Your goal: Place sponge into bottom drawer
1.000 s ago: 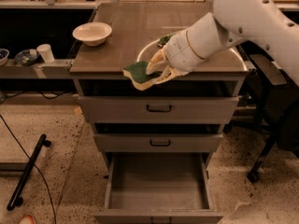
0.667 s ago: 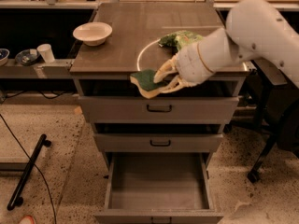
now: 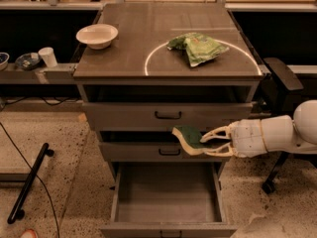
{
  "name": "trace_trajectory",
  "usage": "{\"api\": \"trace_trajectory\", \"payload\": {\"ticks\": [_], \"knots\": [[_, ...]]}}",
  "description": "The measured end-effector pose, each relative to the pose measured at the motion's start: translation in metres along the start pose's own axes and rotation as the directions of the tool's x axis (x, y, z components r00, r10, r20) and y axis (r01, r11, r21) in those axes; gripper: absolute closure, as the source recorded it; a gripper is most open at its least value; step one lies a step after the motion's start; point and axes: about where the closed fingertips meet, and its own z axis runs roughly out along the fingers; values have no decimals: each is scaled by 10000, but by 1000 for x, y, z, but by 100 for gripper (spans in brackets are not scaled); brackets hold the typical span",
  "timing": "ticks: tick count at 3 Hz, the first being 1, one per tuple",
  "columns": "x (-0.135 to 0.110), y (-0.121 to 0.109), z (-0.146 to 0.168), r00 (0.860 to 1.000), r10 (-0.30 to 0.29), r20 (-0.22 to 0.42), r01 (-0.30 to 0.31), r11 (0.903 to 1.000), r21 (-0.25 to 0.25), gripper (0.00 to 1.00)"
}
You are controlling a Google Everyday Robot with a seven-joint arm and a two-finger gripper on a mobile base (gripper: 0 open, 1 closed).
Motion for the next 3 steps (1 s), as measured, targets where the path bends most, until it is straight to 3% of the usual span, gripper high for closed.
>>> {"api": "trace_trajectory", "payload": {"ticks": [2,3], "knots": [[9,1,-1,9991,358,-211,-356,9993,113,100],[63,37,14,9866,1585,-388,-1553,9850,756,100]]}}
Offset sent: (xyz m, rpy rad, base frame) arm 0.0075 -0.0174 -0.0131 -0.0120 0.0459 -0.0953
